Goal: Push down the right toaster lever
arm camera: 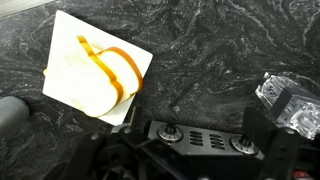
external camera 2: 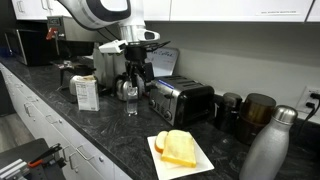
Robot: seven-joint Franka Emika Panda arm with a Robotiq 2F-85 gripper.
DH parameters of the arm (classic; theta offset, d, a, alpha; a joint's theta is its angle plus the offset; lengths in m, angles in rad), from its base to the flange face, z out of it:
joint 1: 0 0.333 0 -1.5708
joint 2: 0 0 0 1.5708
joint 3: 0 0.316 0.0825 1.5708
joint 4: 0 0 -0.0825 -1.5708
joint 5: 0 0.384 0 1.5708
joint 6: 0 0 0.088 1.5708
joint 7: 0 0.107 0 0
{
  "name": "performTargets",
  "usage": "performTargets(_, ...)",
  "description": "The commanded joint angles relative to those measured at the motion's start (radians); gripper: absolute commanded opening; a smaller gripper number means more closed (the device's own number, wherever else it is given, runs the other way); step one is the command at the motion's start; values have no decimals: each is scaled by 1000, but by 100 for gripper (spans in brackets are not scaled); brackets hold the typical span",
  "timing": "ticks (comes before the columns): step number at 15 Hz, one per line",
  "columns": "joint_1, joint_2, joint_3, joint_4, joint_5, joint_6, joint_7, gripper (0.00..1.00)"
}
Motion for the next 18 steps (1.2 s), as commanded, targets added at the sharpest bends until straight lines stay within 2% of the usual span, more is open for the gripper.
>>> performTargets(1,-9,40,6,27,5,17,36,100)
performTargets(11,-24,259,-5,128,8,329,246,100)
performTargets(12,-24,271,-9,130,8,349,260,82)
performTargets(18,-19,253,-17,119,5,428,300,38)
